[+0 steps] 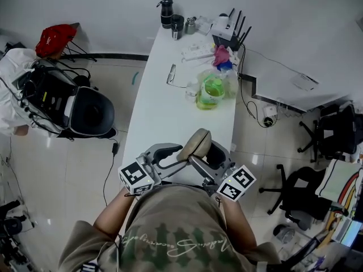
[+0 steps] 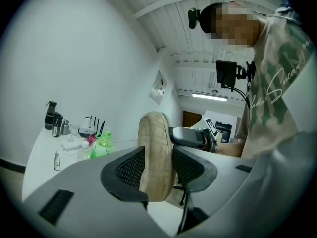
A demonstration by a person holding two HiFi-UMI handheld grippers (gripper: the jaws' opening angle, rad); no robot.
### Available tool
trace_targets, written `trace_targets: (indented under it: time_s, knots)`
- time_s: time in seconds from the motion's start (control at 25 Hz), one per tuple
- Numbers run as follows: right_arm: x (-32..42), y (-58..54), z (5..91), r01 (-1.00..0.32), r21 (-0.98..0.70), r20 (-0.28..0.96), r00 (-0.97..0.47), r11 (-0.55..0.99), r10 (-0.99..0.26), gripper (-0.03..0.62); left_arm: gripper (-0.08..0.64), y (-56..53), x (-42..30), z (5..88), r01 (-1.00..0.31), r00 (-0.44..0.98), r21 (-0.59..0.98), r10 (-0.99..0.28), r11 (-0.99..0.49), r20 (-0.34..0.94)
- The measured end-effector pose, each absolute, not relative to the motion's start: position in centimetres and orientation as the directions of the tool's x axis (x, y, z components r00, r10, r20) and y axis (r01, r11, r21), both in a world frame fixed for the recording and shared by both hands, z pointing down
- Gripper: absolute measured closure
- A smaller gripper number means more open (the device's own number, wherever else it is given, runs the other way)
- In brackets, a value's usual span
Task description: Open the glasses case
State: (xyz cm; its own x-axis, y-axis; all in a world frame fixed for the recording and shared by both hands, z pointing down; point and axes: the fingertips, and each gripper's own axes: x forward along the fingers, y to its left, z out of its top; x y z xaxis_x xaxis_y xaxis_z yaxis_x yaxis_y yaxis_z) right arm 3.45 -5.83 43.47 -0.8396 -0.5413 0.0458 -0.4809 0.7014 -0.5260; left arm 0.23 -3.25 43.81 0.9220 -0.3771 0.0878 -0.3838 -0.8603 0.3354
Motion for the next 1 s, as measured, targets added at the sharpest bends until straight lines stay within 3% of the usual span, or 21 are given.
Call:
trace_targets:
  time_s: [0.16, 0.36, 0.52, 0.68, 0.76, 0.88, 1.0]
  knots:
    - [3.8, -6.1, 43.7, -0.529, -0.473, 0.091, -0.825, 0.705, -0.558, 0.264, 0.373, -3.6, 0.5, 44.2, -0.448, 0.894, 0.299, -0.432, -0.842, 0.121]
    - [4.3, -6.7, 43.5, -0.466, -0.603, 0.020, -0.820, 0.648, -0.572, 0.264, 0.376, -4.5, -0.1, 42.7, -0.503, 0.858, 0.282, -0.512, -0.817, 0.047]
    - [2.8, -6.1, 43.5, -0.481, -0.530, 0.042, -0.838, 0.699, -0.545, 0.264, 0.405, -5.1, -0.7, 42.7, -0.495, 0.865, 0.266, -0.496, -0.827, 0.068]
    - [2.2, -6.2, 43.4, -0.509, -0.448, 0.067, -0.838, 0.734, -0.541, 0.264, 0.416, -5.5, -1.2, 43.5, -0.571, 0.820, 0.157, -0.550, -0.806, 0.157]
    - [2.1, -6.6, 43.6, -0.523, -0.472, 0.060, -0.823, 0.710, -0.565, 0.263, 0.417, -6.0, -1.4, 43.7, -0.594, 0.804, 0.188, -0.576, -0.782, 0.145]
    - [2.3, -7.5, 44.3, -0.604, -0.498, 0.094, -0.751, 0.622, -0.654, 0.263, 0.419, -7.1, -2.0, 44.3, -0.638, 0.764, 0.308, -0.630, -0.705, 0.141]
    - [2.5, -7.7, 44.7, -0.714, -0.366, 0.178, -0.684, 0.597, -0.708, 0.262, 0.419, -7.3, -2.3, 44.8, -0.714, 0.697, 0.267, -0.694, -0.647, 0.180]
